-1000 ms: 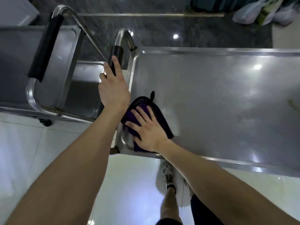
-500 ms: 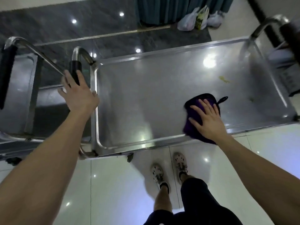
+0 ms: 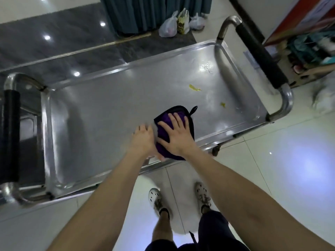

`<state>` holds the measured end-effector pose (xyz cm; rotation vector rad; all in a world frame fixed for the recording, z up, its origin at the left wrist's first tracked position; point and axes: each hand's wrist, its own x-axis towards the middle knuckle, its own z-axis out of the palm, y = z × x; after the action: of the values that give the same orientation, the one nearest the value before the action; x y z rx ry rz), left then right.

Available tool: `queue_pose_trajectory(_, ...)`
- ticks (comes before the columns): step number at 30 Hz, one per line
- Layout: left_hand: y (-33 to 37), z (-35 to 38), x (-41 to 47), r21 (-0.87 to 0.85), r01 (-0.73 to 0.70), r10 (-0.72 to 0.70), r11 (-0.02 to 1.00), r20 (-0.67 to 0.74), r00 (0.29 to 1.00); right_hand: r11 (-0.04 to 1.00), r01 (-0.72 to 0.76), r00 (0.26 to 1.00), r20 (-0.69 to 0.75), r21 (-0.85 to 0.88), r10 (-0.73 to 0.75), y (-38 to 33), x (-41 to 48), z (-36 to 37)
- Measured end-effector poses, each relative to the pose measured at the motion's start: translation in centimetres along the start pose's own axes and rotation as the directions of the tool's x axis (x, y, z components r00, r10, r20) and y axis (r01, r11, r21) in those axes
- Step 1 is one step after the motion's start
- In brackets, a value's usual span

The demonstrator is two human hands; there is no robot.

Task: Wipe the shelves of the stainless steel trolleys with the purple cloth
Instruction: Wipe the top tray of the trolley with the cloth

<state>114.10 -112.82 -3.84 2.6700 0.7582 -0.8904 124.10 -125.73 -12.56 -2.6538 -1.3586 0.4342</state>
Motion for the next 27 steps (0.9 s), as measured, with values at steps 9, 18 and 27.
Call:
queue_pose_trajectory(9, 3.0, 0.7, 1.1, -0.060, 0.216, -0.217, 0.975, -0.009, 0.976, 0.989, 0.130, 0.987, -0.101, 0.070, -0.123, 11.8, -1.8, -1.0)
queue_pose_trajectory(18, 8.6, -1.1, 3.1, -0.143, 0.322, -0.318, 0.936, 0.049, 0.947, 0.965, -0.261, 0.964, -0.056, -0.016, 0.260, 29.2, -3.7, -6.0)
queue_pose_trajectory(27, 11.9, -1.0, 3.7, -0.106, 0.350, -0.352, 0.931, 0.000, 0.936, 0.910, 0.414, 0.910, -0.029, -0.024, -0.415, 18.3, -1.4, -2.5)
